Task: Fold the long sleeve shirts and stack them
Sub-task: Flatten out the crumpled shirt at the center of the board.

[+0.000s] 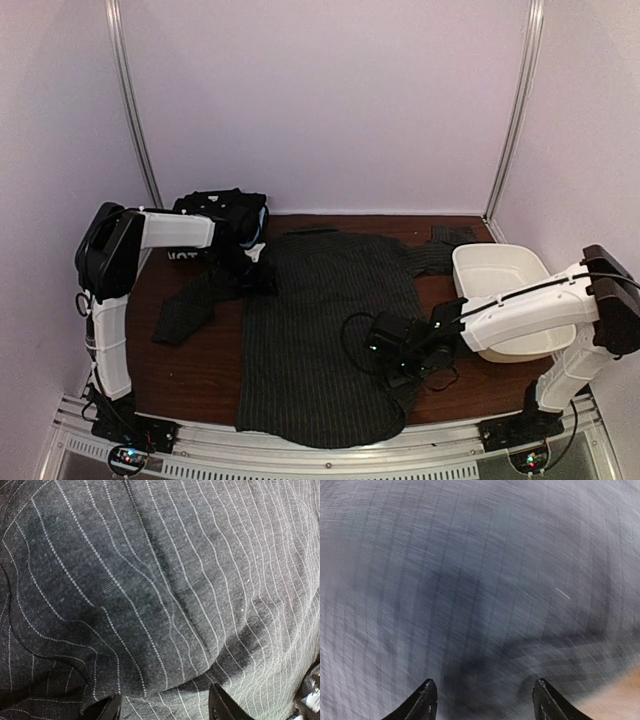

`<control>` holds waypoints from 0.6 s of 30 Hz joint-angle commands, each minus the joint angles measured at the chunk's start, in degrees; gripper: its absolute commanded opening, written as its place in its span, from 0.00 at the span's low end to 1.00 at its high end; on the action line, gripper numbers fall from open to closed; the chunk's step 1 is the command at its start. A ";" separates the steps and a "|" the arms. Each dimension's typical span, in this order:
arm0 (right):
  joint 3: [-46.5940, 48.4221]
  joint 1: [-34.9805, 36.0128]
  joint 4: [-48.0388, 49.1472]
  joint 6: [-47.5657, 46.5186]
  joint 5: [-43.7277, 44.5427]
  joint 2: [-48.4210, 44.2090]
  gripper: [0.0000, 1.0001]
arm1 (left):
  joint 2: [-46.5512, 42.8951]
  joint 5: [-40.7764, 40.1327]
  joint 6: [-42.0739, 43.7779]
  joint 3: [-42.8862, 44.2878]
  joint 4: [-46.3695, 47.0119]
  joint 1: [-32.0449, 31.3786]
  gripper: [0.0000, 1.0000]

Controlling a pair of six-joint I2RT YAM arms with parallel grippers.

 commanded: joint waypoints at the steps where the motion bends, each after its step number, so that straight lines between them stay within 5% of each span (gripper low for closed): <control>1: -6.92 -0.51 -10.34 11.46 4.98 -12.33 0.67 | 2.12 -2.86 1.40 -1.85 -1.57 1.59 0.59; 9: -10.31 -0.47 -11.54 17.30 5.36 -30.90 0.63 | 2.05 -2.19 1.79 -1.64 -1.56 2.35 0.59; 18: -0.36 0.66 -13.69 14.99 8.97 -21.99 0.59 | 2.83 -1.41 1.95 -1.32 -1.82 2.35 0.59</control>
